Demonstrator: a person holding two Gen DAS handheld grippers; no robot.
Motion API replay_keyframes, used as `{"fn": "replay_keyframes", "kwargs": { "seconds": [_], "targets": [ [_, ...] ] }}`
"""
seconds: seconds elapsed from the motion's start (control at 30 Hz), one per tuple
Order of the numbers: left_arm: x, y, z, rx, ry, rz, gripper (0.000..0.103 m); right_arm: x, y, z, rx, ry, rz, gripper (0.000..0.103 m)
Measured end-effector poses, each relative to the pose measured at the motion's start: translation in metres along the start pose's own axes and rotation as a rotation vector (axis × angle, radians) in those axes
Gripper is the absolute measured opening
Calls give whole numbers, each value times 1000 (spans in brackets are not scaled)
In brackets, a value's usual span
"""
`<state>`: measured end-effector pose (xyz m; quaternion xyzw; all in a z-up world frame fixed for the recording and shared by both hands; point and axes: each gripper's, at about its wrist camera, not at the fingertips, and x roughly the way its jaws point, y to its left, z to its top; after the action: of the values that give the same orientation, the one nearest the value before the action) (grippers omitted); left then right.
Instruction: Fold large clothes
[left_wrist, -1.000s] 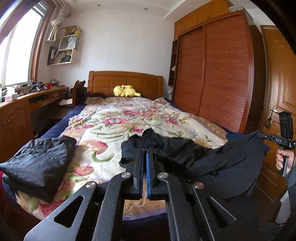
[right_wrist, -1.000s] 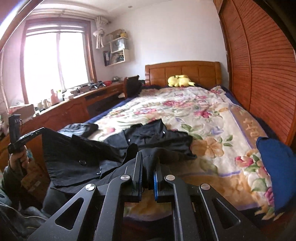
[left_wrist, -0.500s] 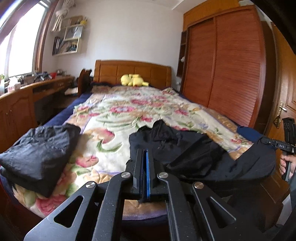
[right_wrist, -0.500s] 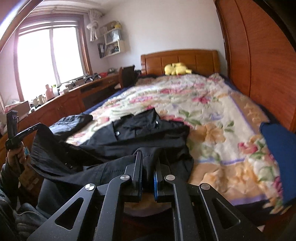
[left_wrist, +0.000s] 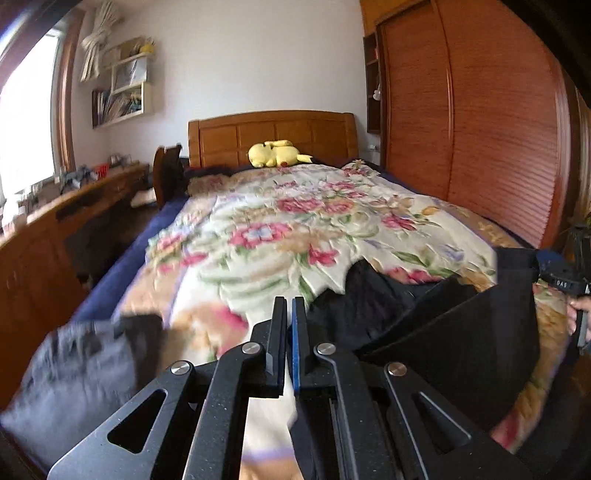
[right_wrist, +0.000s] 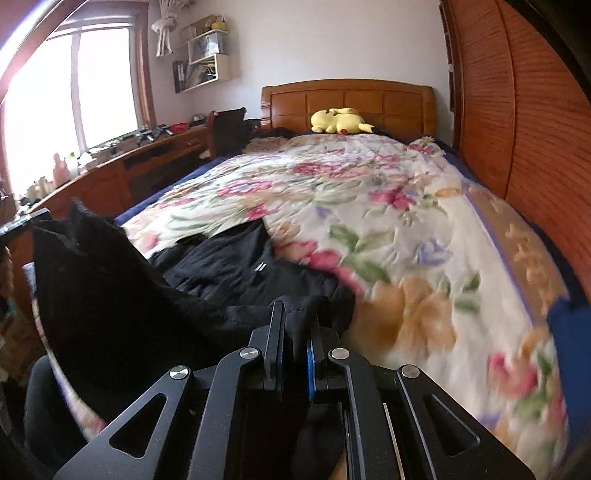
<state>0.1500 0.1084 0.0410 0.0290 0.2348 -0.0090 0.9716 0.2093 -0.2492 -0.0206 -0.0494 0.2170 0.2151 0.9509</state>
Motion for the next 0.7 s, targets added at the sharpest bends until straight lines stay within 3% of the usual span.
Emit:
{"fn": "replay_keyframes", "kwargs": {
  "seconds": [0.13,0.27,0.53,0.7],
  "targets": [
    [43,-4,40,50,4,53,3,47,-4,43,-21,15,-20,8],
    [71,-5,52,47,27,54,3,84,3,74,-47,-2,-68,8],
    [99,5,27,-4,109,44,3,166,21,84,-164,69,-156,8],
    [114,9,14,-5,162,29,5,208,19,104,-115,65,-258,8]
  ]
}}
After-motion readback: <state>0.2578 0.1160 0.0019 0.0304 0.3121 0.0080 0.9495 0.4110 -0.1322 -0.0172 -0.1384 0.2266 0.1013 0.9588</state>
